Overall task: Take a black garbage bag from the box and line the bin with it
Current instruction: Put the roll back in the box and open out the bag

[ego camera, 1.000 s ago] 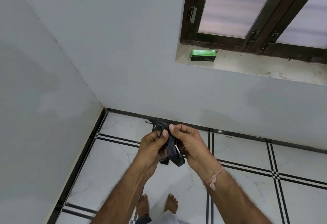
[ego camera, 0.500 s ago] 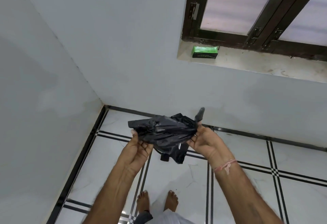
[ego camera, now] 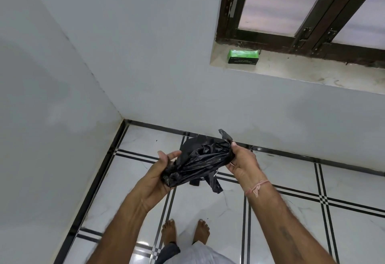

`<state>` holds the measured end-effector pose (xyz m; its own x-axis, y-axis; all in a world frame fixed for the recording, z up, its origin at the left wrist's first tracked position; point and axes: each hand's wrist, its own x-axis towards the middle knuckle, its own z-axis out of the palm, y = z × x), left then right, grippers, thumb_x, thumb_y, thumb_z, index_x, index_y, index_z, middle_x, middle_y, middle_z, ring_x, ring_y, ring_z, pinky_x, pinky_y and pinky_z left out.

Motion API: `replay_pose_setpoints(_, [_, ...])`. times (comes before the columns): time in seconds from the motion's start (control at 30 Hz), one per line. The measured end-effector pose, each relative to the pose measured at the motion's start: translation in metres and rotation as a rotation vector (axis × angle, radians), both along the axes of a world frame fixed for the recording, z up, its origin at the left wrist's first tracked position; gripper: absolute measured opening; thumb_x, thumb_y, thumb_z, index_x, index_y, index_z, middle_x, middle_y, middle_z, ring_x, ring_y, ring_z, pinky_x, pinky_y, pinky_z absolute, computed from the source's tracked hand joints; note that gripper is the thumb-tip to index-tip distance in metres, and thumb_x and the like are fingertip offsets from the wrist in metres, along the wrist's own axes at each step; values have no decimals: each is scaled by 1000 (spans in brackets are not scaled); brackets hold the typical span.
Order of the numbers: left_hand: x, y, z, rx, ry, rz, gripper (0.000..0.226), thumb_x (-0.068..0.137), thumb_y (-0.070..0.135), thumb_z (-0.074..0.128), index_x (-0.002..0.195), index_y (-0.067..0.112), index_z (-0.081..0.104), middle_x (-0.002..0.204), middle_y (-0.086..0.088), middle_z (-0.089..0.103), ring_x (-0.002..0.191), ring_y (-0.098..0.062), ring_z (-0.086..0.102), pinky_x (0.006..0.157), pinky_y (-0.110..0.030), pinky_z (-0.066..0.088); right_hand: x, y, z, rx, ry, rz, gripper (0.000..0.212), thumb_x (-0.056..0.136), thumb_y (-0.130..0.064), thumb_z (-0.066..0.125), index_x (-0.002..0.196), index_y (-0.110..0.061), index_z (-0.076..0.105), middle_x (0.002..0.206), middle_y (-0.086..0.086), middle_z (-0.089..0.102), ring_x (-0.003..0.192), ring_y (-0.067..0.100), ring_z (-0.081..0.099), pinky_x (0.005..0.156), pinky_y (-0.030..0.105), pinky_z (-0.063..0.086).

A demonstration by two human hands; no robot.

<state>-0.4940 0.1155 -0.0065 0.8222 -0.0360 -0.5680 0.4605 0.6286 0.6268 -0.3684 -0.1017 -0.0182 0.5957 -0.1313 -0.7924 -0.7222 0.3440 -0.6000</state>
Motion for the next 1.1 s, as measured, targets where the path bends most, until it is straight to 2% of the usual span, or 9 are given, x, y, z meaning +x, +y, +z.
replay_pose_setpoints(0.13, [-3,2,-4,279,-136,-281,75,69,39,94,134,15,64,123,-14,73,111,-27,71,85,-28,59,8,2,-2,-101,-85,28,17,101,-12,64,85,-14,60,89,8,68,75,19,64,56,30,53])
replay_pose_setpoints(0.23, [1,-4,-5,567,-128,-385,19,86,16,82,99,4,73,89,-14,72,83,-20,66,74,-22,57,13,4,-5,-171,-125,71,16,101,-13,64,85,-14,61,93,10,69,79,21,65,62,36,59])
replay_pose_setpoints(0.3, [3,-9,-3,585,-94,-337,25,88,30,77,85,6,72,78,-8,68,71,-15,61,68,-21,51,12,5,-9,-219,-141,107,19,101,-17,66,83,-15,61,97,13,70,83,24,65,75,44,61])
replay_pose_setpoints(0.43, [12,-9,4,206,108,-35,54,103,49,50,106,4,79,110,-15,79,97,-23,78,75,-30,63,5,-2,-18,-181,-130,131,15,101,-18,65,87,-12,65,98,16,72,80,22,66,76,40,59])
replay_pose_setpoints(0.57, [20,-1,3,-180,252,328,62,100,57,48,95,3,78,99,-23,80,77,-32,80,59,-43,65,-4,-9,-17,162,-23,231,20,107,-20,54,92,-11,65,79,10,77,71,26,72,70,47,62])
replay_pose_setpoints(0.7, [23,15,-9,-255,296,481,65,93,64,53,112,4,67,100,-26,78,95,-40,74,57,-52,64,-13,-19,-19,283,-27,345,16,104,-21,58,107,-8,66,94,14,76,86,30,70,95,54,54])
replay_pose_setpoints(0.87, [27,38,-14,-297,349,545,48,93,56,64,123,19,67,88,-24,79,96,-37,69,55,-48,62,-18,-38,-14,366,-65,584,41,97,-24,67,133,-5,65,121,13,71,95,21,72,81,32,63])
replay_pose_setpoints(1.0, [24,34,-21,-241,436,534,41,101,49,58,95,9,67,82,-22,77,91,-34,67,93,-47,54,-19,-36,-7,564,-150,594,50,93,-23,67,141,-10,62,138,19,66,121,33,66,104,44,55])
replay_pose_setpoints(1.1, [14,36,-37,-210,479,498,37,104,43,55,100,9,68,81,-17,78,70,-32,77,61,-39,64,-11,-30,-1,694,-266,337,38,89,-24,68,127,-18,71,123,15,74,107,31,74,95,50,59])
